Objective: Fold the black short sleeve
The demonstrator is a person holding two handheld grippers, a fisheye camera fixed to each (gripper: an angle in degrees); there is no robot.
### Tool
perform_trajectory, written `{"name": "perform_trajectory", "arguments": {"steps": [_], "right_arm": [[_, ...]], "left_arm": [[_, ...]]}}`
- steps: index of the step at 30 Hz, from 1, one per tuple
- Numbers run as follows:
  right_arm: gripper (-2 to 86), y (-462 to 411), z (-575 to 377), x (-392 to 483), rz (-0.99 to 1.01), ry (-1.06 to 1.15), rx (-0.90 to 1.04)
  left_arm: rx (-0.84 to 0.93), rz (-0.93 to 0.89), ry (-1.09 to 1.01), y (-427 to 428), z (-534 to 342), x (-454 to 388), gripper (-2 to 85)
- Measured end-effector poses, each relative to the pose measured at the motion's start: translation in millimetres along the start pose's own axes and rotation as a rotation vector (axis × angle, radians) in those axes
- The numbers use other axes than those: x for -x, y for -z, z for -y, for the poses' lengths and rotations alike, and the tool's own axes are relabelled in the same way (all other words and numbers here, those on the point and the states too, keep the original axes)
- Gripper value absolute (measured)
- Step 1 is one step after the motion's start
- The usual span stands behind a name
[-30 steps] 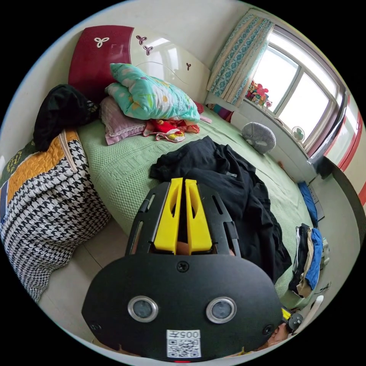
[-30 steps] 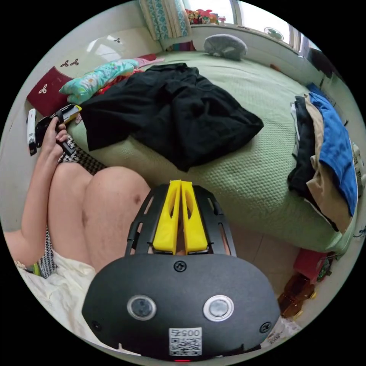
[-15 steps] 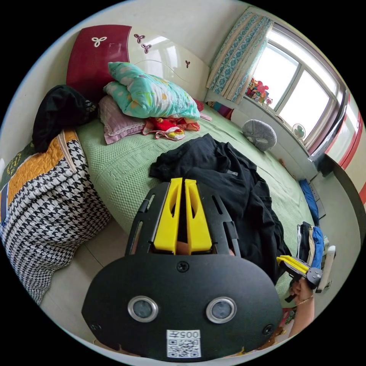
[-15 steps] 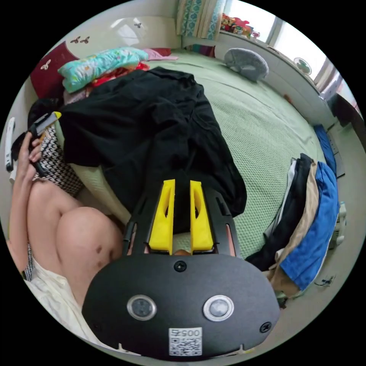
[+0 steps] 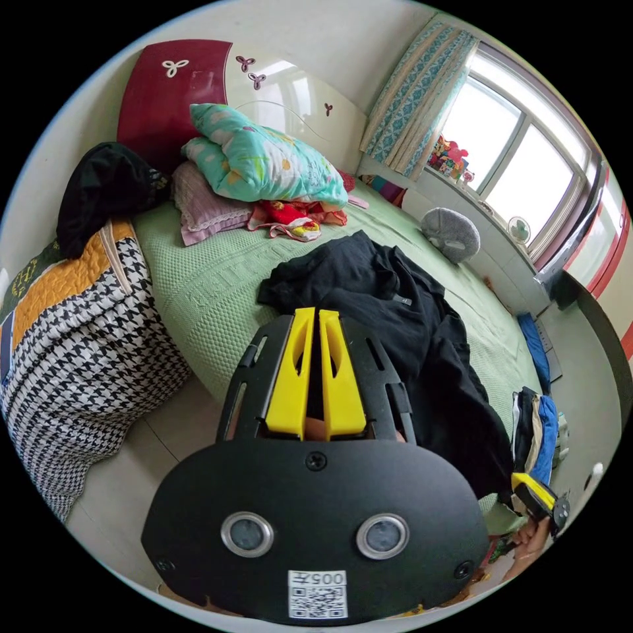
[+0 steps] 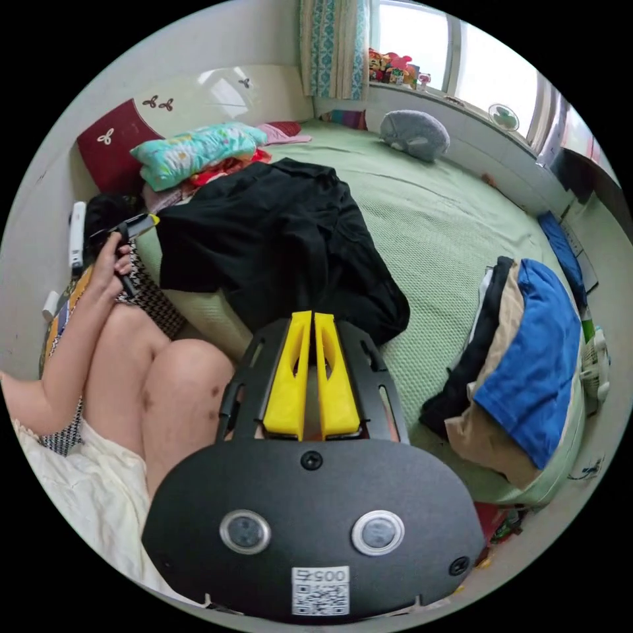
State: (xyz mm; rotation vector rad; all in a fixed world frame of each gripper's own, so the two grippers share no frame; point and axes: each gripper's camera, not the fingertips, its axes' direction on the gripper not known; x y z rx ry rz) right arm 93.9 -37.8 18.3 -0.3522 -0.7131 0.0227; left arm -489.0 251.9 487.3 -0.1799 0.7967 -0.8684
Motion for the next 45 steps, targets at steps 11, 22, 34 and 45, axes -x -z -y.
{"name": "perform_trajectory", "arguments": {"steps": [11,22,34,45], "right_arm": [[-0.9,8,-67,19,-0.059,0.026,0.216],[10.2,-20,79,3,0.028,0.021,0.005],[0.2,-126,174,-16,0.036,-0.095,0.147],[-1.5,-45,178,-156,-0.172,-0.397,0.008]], "left_arm": [[-0.001,-0.019,0.016,-4,5,1,1.9],[0.005,-0.036,0.014,-9,13,4,2.0],[0.039,-0.064,-0.020,-20,30,5,2.2],[0.037,-0.087,-0.013,-22,42,5,2.2]]}}
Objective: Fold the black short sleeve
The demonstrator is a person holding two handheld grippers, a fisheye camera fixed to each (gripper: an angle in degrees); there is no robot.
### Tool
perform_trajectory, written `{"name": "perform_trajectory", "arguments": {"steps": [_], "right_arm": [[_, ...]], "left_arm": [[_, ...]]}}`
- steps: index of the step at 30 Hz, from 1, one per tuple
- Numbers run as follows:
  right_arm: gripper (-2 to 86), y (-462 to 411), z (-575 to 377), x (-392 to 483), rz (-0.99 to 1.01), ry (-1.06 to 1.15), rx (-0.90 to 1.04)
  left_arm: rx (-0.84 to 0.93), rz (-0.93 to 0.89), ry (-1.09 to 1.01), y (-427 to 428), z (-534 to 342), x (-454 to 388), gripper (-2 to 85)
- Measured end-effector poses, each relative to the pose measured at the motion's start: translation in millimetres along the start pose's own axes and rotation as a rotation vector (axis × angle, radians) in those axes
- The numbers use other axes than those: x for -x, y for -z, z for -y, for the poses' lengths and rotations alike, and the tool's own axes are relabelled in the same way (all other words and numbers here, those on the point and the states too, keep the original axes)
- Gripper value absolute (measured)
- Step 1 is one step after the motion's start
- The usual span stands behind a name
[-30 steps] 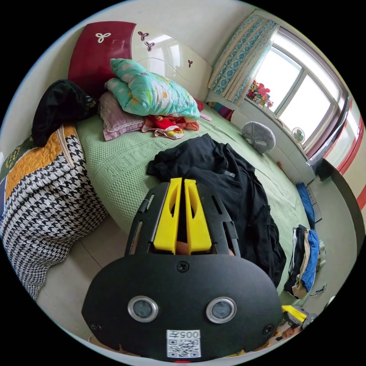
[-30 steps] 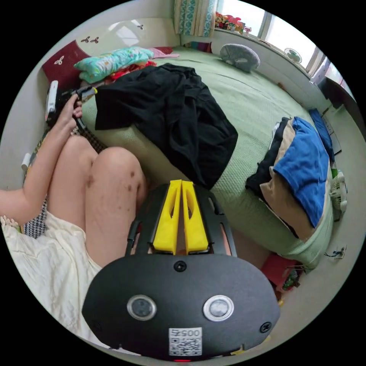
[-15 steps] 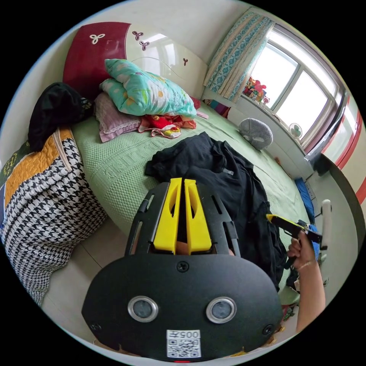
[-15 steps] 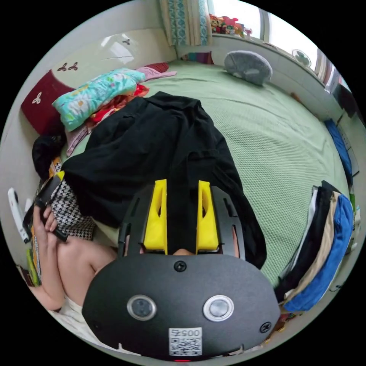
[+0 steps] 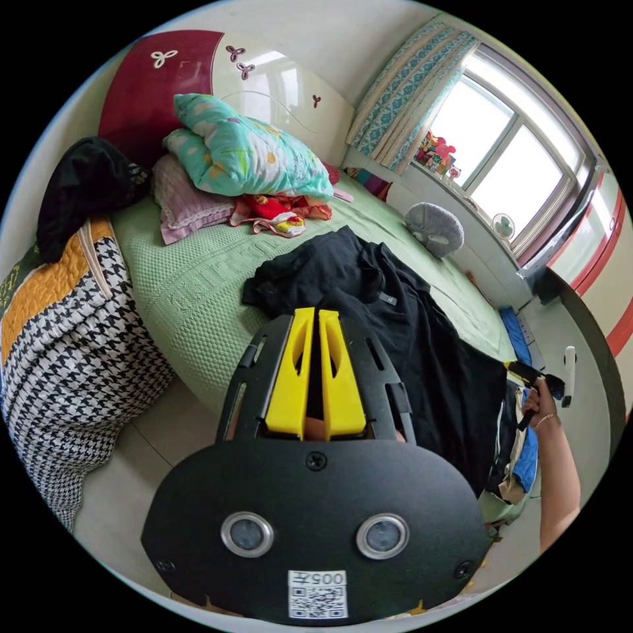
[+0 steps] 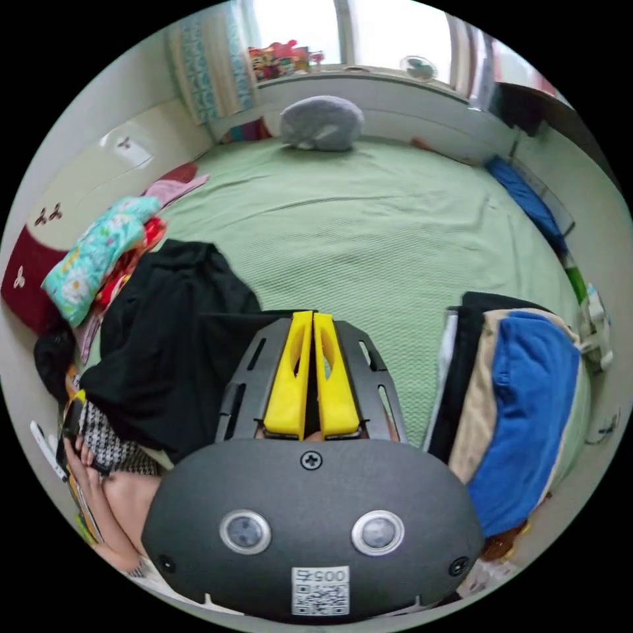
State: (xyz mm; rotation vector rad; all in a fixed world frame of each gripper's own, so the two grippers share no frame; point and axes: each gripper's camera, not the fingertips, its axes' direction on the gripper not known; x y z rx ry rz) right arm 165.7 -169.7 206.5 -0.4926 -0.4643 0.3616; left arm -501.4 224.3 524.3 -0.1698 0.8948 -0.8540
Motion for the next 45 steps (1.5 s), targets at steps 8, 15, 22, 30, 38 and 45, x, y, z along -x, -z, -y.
{"name": "perform_trajectory", "arguments": {"steps": [8,15,22,30,38,45], "right_arm": [[-1.2,2,-1,-38,-0.226,-0.222,0.004],[4.4,-4,-44,15,0.060,0.112,0.109],[10.1,13,-167,106,0.228,0.585,0.185],[6.1,-9,-239,148,-0.027,0.830,0.198],[0.2,0,-253,136,-0.045,0.603,0.136],[-1.5,36,-264,102,0.094,0.416,0.042]], "left_arm": [[0.000,0.006,0.009,-2,8,-1,2.1],[0.004,-0.008,0.023,-2,16,-1,2.1],[0.002,-0.014,0.014,-2,24,-6,2.2],[0.043,0.016,-0.030,-10,32,-23,2.0],[0.150,0.004,-0.079,-25,36,-42,2.0],[0.224,0.041,-0.133,-33,41,-55,1.9]]}}
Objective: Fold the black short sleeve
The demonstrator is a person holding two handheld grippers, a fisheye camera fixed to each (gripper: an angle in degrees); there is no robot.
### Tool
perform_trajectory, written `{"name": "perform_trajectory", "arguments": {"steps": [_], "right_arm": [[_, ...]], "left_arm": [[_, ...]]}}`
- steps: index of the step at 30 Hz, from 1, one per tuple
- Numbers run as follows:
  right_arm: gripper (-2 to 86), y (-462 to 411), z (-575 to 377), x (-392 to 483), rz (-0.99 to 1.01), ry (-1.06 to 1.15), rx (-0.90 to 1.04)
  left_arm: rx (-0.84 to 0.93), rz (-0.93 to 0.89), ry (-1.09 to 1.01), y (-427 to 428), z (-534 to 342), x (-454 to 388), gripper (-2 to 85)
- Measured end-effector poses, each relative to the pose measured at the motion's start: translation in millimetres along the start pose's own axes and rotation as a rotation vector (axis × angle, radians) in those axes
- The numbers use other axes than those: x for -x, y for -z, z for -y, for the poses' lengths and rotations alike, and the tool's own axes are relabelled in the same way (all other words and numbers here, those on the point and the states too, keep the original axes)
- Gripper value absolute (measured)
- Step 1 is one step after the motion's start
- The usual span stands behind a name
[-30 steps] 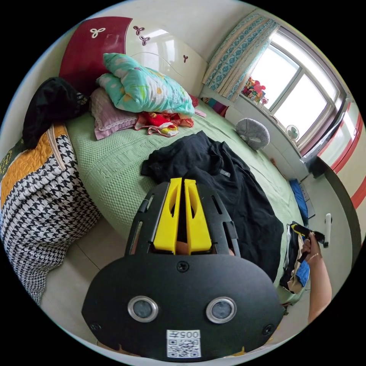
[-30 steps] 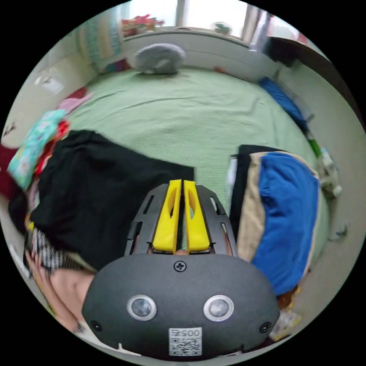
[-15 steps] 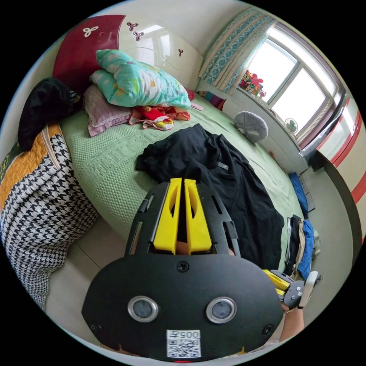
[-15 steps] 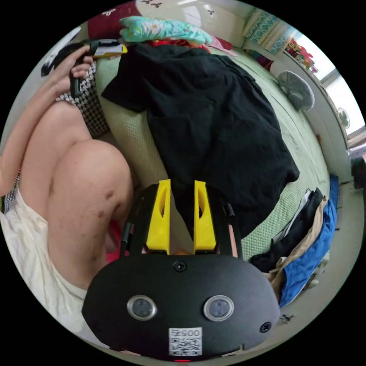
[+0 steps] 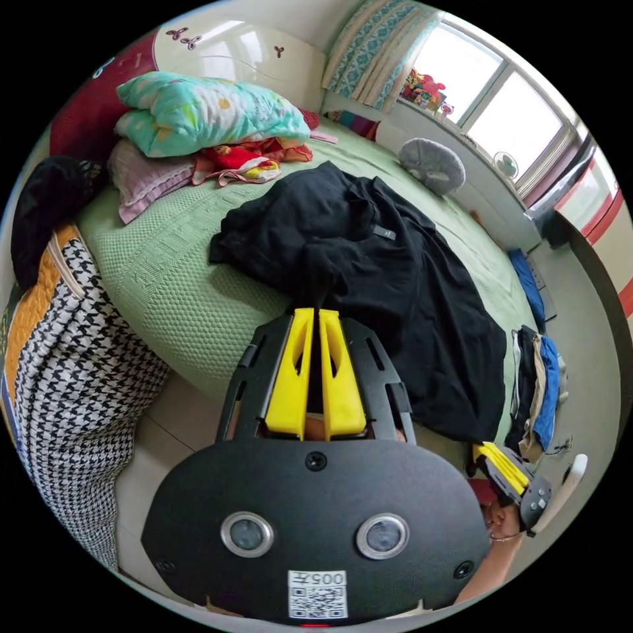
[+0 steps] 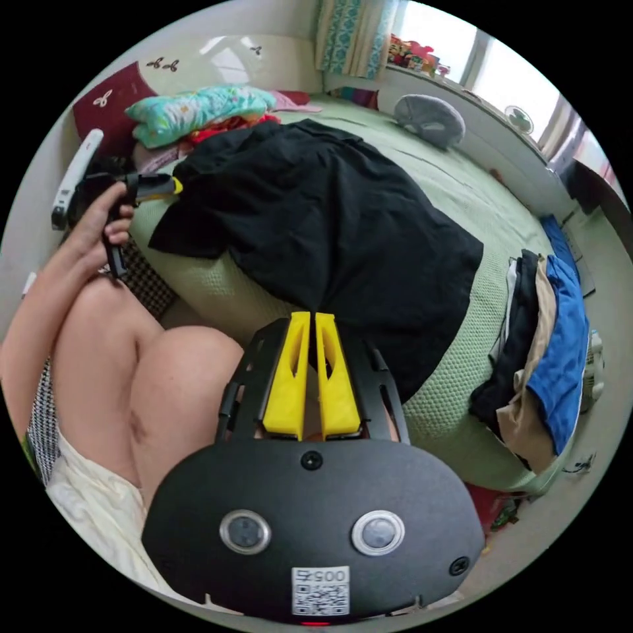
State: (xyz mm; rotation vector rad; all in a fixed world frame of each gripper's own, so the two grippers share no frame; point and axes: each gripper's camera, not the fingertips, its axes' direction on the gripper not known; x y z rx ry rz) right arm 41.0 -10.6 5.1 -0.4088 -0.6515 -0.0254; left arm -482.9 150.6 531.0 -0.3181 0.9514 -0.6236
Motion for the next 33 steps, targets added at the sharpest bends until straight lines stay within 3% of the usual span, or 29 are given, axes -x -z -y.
{"name": "perform_trajectory", "arguments": {"steps": [8,23,30,33], "right_arm": [[-1.5,45,-26,-17,0.162,-0.002,-0.122],[-1.5,47,-32,34,0.536,0.077,-0.176],[2.4,3,-21,45,0.592,0.019,-0.058],[5.5,8,-41,16,0.575,0.014,-0.103]], "left_arm": [[-0.072,-0.015,-0.124,46,20,-15,0.8],[-0.298,0.183,-0.210,140,143,-45,1.1],[-0.172,0.244,-0.170,104,182,-52,4.1],[-0.145,0.243,-0.169,88,175,-37,5.6]]}}
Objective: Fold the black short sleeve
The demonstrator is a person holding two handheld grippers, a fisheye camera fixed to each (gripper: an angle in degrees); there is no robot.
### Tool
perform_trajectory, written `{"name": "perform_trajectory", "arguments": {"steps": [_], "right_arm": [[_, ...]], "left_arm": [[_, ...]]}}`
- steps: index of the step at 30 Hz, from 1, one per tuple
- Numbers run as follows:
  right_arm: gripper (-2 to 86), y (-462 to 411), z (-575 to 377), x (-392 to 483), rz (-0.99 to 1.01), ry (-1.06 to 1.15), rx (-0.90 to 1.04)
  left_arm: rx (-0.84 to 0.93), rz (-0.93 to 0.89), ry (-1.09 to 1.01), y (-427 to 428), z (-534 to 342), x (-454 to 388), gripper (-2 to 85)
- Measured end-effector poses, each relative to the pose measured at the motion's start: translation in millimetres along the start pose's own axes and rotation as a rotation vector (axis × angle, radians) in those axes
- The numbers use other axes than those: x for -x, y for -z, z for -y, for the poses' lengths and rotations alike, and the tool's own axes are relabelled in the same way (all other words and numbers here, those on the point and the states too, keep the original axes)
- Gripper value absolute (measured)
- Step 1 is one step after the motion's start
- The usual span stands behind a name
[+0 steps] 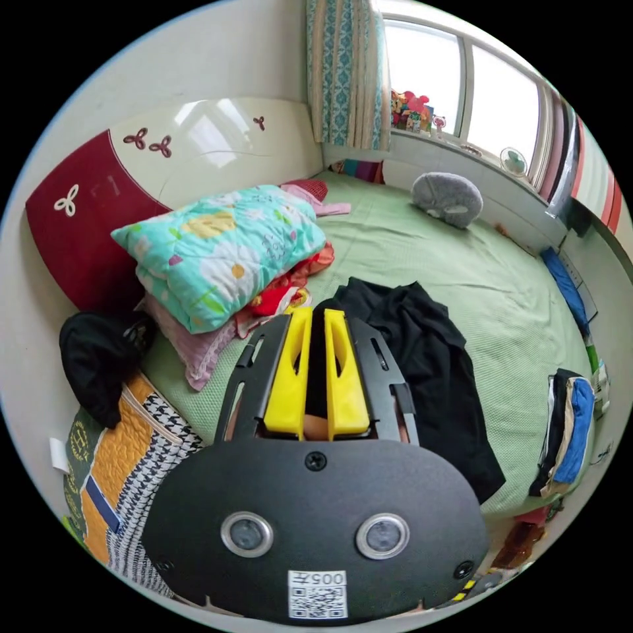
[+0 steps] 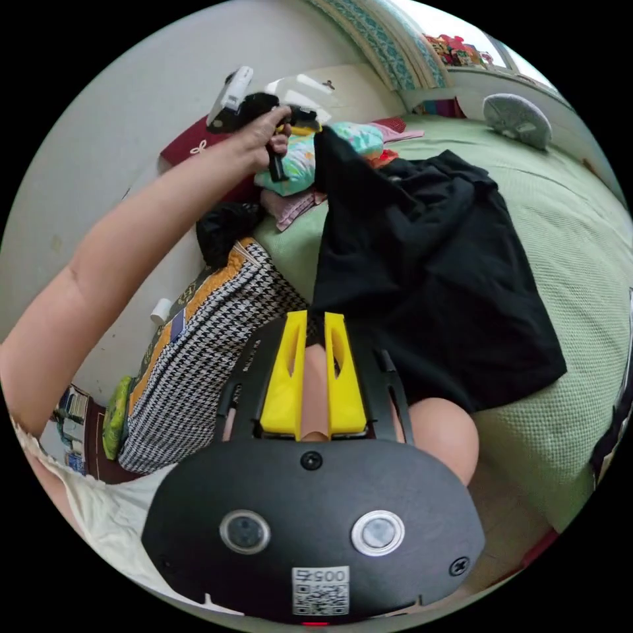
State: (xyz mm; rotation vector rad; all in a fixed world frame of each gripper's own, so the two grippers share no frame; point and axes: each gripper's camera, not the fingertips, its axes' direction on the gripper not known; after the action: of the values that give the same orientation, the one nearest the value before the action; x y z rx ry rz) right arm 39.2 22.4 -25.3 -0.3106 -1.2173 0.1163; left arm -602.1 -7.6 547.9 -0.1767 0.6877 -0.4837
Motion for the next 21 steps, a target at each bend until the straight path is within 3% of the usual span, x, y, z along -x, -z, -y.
{"name": "perform_trajectory", "arguments": {"steps": [6,10,15,21], "right_arm": [[8.8,53,-30,-86,-0.272,-0.138,-0.028],[9.4,63,-32,-138,-0.397,-0.248,0.021],[10.7,43,-30,-151,-0.500,-0.273,0.072],[7.0,17,-28,-152,-0.577,-0.281,0.116]], "left_arm": [[0.102,-0.095,0.057,-17,-14,40,9.3],[0.126,-0.147,-0.079,-8,-41,36,11.4],[0.207,-0.257,-0.236,-9,-103,11,14.1],[0.403,-0.349,-0.170,-55,-156,11,16.3]]}}
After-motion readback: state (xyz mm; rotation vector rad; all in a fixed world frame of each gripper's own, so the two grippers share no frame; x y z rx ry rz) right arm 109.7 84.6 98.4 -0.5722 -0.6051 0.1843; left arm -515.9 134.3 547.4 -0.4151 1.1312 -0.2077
